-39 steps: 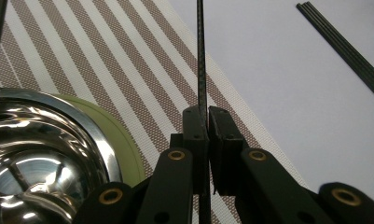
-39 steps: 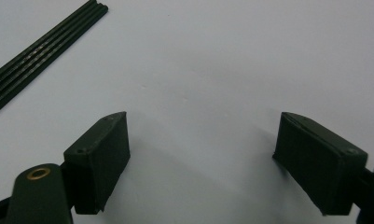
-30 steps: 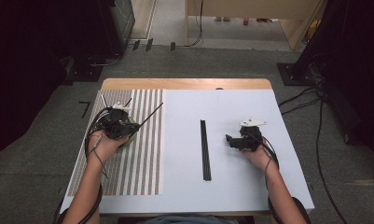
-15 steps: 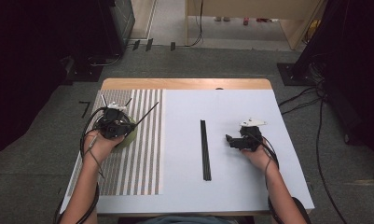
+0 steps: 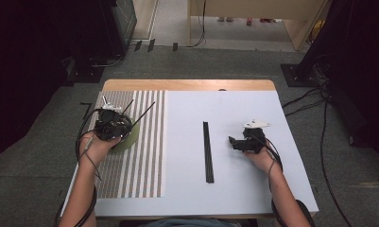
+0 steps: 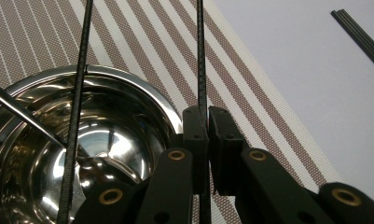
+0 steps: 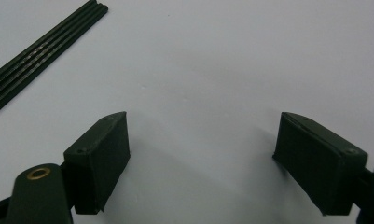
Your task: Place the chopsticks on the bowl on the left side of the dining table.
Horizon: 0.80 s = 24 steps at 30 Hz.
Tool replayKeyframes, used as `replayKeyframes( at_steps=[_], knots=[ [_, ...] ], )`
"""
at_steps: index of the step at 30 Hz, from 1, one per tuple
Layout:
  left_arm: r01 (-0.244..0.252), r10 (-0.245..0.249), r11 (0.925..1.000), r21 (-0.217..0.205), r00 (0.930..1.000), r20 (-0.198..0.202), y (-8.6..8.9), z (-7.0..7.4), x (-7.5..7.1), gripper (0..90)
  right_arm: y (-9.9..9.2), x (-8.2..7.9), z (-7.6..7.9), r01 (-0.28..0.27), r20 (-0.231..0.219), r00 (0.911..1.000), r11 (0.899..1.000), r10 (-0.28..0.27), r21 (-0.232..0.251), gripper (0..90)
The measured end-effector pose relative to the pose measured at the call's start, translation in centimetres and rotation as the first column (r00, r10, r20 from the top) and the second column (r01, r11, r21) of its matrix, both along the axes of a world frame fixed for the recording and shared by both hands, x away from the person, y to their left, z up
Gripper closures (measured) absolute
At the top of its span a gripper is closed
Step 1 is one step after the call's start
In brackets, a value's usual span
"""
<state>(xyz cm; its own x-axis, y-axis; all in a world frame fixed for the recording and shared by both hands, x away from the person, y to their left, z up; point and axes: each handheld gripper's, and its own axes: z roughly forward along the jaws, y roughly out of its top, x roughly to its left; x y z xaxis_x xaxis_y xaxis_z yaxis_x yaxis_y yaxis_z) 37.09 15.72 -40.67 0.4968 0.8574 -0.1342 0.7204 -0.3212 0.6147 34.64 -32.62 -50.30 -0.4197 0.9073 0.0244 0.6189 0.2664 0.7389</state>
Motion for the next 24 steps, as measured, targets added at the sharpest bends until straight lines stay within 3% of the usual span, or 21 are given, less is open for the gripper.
replayKeyframes(
  at_steps=[11, 24],
  knots=[
    [-0.017, 0.017, 0.9994, 0.031, 0.9998, 0.008, 0.7, 0.1, 0.0, 87.4, 0.0, 0.0, 0.0, 0.0, 0.0, 1.0, 1.0, 0.0, 0.0, 17.5],
    [-0.043, 0.043, 0.9985, 0.033, 0.999, 0.011, 2.0, 0.1, 0.0, 87.4, 0.0, 0.0, 0.0, 0.0, 0.0, 1.0, 1.0, 0.0, 0.0, 17.5]
  ],
)
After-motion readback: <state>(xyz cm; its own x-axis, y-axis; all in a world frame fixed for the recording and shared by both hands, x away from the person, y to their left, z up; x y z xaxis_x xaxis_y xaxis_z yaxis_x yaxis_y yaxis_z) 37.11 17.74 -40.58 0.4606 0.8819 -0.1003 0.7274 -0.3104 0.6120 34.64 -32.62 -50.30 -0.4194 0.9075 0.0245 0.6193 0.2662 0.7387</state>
